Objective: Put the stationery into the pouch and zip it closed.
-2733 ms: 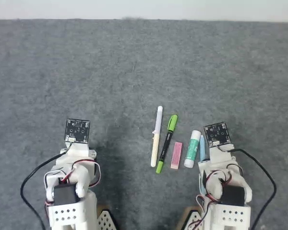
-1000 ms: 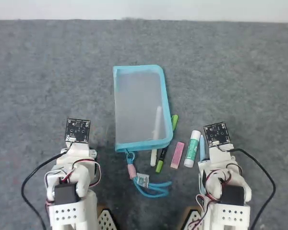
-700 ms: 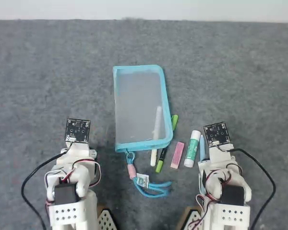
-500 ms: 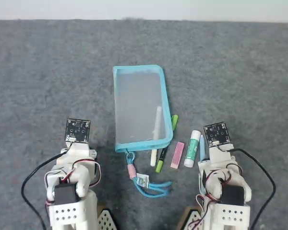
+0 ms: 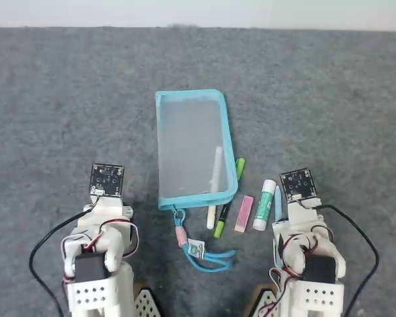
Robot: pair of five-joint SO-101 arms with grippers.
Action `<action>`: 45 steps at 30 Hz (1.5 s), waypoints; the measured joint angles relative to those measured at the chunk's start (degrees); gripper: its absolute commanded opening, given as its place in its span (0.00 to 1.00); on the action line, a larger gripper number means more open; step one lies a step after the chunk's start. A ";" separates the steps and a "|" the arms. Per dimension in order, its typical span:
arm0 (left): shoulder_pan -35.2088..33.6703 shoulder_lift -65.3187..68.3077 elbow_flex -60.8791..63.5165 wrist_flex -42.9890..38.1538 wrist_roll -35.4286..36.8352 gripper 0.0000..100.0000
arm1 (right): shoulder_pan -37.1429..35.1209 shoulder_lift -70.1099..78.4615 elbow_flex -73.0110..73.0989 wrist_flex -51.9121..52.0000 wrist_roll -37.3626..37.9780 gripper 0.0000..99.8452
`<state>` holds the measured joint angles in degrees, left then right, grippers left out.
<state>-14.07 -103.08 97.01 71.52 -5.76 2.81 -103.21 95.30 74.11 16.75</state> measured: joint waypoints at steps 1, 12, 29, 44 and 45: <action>0.00 0.00 0.00 0.00 0.00 0.01 | 0.00 0.00 0.00 -1.23 0.00 0.08; 0.00 0.00 0.00 0.00 0.00 0.01 | -1.49 -0.09 -10.29 -12.22 -0.09 0.07; 0.00 0.00 0.00 0.00 0.00 0.01 | -30.33 48.44 -37.36 -8.79 -0.09 0.08; 0.00 0.00 0.00 0.00 0.00 0.01 | -42.81 60.84 -48.18 -3.60 -0.09 0.08; 0.00 0.00 0.00 0.00 0.00 0.01 | -42.81 62.51 -48.18 -4.40 -0.18 0.08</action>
<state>-14.07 -103.08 97.01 71.52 -5.76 -40.00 -40.70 47.12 69.71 16.57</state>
